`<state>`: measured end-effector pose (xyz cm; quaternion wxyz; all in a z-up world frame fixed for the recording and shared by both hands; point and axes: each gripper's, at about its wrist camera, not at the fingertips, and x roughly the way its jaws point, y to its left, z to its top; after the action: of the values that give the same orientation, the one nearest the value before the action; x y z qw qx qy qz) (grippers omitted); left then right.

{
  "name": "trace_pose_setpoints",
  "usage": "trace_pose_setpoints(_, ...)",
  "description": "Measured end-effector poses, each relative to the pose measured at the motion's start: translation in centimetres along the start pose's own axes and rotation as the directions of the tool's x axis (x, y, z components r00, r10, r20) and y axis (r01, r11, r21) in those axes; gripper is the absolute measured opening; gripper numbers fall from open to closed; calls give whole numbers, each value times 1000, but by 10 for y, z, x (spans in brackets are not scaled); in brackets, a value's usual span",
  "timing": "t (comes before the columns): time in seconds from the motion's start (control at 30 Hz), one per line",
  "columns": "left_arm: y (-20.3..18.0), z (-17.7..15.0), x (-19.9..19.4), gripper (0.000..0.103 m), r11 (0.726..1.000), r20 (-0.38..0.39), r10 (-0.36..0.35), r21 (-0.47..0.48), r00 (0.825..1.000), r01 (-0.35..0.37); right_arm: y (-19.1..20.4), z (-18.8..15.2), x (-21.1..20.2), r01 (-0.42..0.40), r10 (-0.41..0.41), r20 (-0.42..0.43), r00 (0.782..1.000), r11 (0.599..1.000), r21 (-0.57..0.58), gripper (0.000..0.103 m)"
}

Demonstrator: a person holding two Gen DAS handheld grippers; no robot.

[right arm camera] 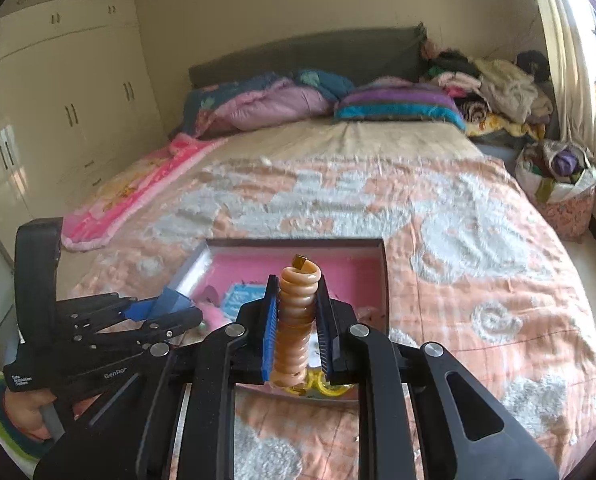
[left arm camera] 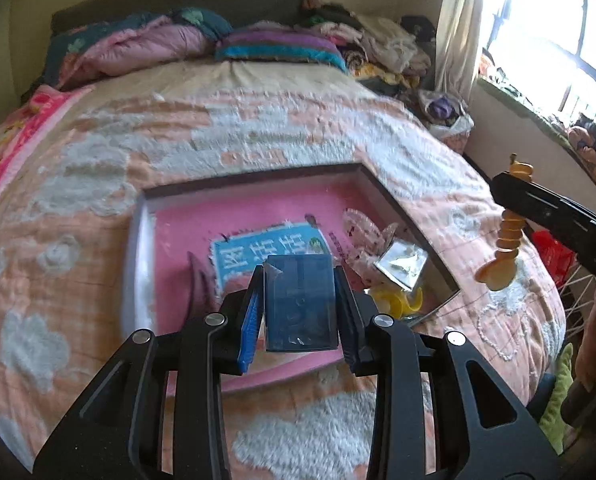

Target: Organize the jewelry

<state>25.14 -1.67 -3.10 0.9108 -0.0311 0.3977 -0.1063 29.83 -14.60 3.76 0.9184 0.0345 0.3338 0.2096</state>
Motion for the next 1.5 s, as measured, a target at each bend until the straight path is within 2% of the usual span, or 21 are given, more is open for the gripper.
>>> trace_pose_setpoints(0.13,0,-6,26,25,1000,-53,10,-5,999,-11,-4,-12,35,0,0,-76,997,1000,-2,17)
trace_pose_setpoints(0.27,4,-10,37,26,1000,-78,25,-16,997,-26,-3,-22,60,6,-5,-110,994,1000,7,20)
trace_pose_setpoints(0.3,4,-11,35,33,1000,-74,26,-15,997,-27,-4,-21,60,-2,4,-108,994,1000,17,36)
trace_pose_setpoints(0.33,3,-11,32,43,999,-68,32,-10,997,-32,-3,-21,57,-10,12,-96,995,1000,27,46)
trace_pose_setpoints(0.37,2,-10,29,48,999,-60,42,-3,997,-42,-3,-19,51,-16,19,-74,997,999,35,55)
trace_pose_setpoints(0.47,-1,-8,11,55,998,-26,64,10,998,-63,-1,-14,22,-48,48,-6,999,998,46,59)
trace_pose_setpoints(0.53,-2,-8,-7,68,998,1,64,1,998,-64,1,-12,-5,-48,46,41,998,998,50,67)
trace_pose_setpoints(0.6,-5,-9,-27,72,997,31,75,4,997,-75,3,-10,-31,-50,45,84,995,997,53,75)
trace_pose_setpoints(0.73,-9,-17,-62,90,995,72,95,-9,993,-95,11,-18,-74,-24,19,131,991,999,36,85)
trace_pose_setpoints(0.8,-8,-23,-78,93,993,88,114,-19,990,-113,15,-24,-89,-16,10,144,990,999,36,92)
trace_pose_setpoints(0.97,-5,-43,-109,94,992,94,121,-53,988,-117,26,-42,-113,-4,-1,137,991,1000,30,99)
trace_pose_setpoints(1.3,-4,-95,-126,94,988,52,131,-91,990,-125,51,-91,-126,33,-32,65,997,999,-16,99)
trace_pose_setpoints(1.5,-5,-108,-137,94,985,63,143,-104,988,-136,54,-110,-129,46,-46,29,999,999,-9,99)
